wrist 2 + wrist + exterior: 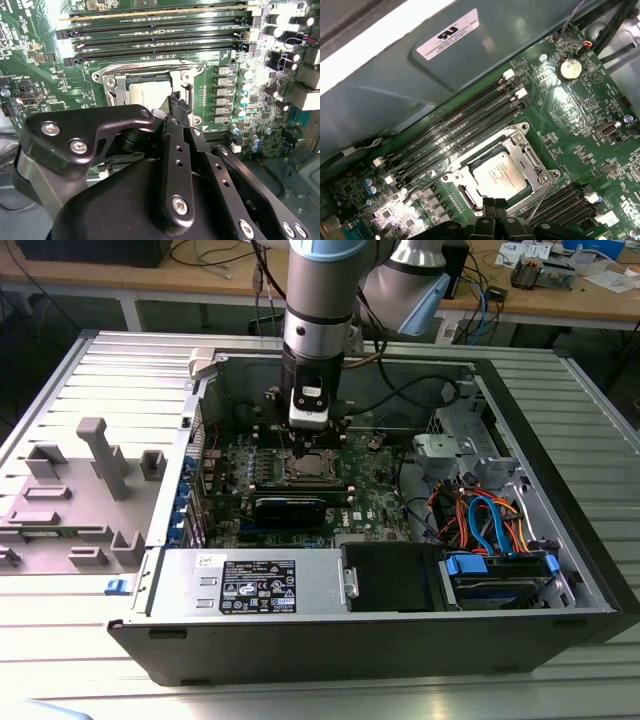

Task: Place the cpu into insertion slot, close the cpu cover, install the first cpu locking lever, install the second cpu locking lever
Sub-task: 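Install the first cpu locking lever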

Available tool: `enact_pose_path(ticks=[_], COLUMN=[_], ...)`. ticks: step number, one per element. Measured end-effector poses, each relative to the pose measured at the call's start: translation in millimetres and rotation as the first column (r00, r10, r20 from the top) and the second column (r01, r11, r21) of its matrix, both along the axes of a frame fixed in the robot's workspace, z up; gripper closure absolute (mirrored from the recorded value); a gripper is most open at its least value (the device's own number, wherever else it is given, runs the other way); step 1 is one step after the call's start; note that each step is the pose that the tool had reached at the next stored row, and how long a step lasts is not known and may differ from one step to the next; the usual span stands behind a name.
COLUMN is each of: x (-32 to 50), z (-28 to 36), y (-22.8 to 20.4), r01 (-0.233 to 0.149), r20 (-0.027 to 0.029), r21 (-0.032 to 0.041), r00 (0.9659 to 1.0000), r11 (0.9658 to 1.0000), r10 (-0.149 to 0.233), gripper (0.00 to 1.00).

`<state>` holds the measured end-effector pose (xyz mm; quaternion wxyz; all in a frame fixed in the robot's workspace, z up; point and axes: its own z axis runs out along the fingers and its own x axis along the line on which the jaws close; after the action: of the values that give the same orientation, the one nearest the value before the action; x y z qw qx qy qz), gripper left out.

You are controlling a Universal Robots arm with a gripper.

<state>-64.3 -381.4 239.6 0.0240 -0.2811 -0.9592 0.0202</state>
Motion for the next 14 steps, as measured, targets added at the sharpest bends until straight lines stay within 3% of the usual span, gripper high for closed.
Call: enact_pose_path(ticks=[5, 14], x=[0.0, 0.0], z=[0.0, 0.0], y=[0.0, 0.0], r01=[-0.033, -0.102], r20=[0.0000, 0.0000], r21=[0.0002, 0.0009], r00=[0.9994, 0.9948], r11=[0.9994, 0.9948], r10=[0.033, 0.102], gripper=[0.89, 0.89])
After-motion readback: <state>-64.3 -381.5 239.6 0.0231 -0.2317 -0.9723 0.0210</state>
